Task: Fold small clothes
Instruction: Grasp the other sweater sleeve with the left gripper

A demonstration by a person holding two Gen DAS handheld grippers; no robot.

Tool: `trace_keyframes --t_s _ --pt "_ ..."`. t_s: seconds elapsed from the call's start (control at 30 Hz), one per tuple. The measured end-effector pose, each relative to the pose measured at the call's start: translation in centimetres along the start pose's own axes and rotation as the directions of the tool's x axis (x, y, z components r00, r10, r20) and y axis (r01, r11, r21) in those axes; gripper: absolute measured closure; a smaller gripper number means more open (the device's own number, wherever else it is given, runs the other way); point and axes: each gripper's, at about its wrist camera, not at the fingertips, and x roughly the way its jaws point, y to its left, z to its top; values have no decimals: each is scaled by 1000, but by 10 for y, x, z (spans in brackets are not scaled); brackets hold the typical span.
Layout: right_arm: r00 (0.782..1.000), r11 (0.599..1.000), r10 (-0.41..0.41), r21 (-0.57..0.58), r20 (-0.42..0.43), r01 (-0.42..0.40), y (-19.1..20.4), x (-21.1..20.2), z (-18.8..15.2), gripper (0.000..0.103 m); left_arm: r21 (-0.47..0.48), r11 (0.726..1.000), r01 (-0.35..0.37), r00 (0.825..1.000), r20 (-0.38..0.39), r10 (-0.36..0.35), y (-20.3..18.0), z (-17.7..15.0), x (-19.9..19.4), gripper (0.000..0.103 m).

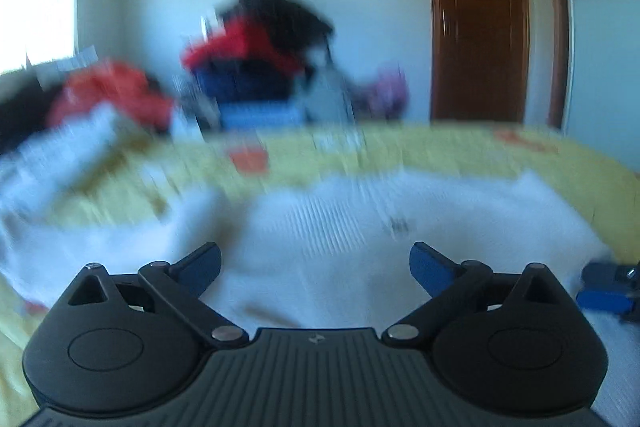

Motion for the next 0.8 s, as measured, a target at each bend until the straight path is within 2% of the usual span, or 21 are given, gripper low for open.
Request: trace_keyframes --t_s 0.07,0.1,0.17,0.27,0.33,0.4,0.43,0.47,0.5,0.6,0.67,0.73,0.8 --pt "998 994 -61 -87 15 62 15 1 8 33 -81 996 40 989 -137 -51 9 -6 32 3" --pt "996 987 -79 -141 32 82 25 3 14 33 -114 992 51 982 -177 -71 12 -11 40 3" --pt "994 968 -101 -225 46 108 42 13 32 30 -132 990 51 981 -179 -75 17 -19 42 2" --pt "983 926 -186 -333 7 177 54 49 61 16 -117 992 55 978 -196 -77 18 -20 46 0" --pt "951 873 -307 -402 -16 275 49 82 75 18 -95 995 43 976 -208 -62 15 -22 45 0" --pt "902 806 -431 -453 -7 381 35 106 82 20 -81 996 37 976 -211 -54 13 -24 45 0" --pt "884 784 -468 -470 -15 407 27 114 82 25 -82 996 38 977 -208 -55 12 -23 44 0" --pt "886 767 -464 -500 1 402 19 115 77 25 -84 996 39 977 -206 -56 12 -22 44 0" --pt "901 749 -433 -544 29 378 15 112 69 23 -87 995 41 977 -203 -58 11 -21 44 0" --pt "901 744 -432 -551 34 378 16 109 65 21 -123 990 66 981 -173 -87 17 -20 36 0" --pt "905 752 -425 -545 29 370 15 108 65 20 -172 982 75 989 -110 -95 31 -20 17 0" --pt "908 759 -417 -540 26 364 16 106 65 19 -191 980 55 998 -31 -62 51 -19 -9 0" --pt "914 768 -406 -534 20 353 15 104 66 17 -229 973 26 998 63 -12 83 -18 -35 0"
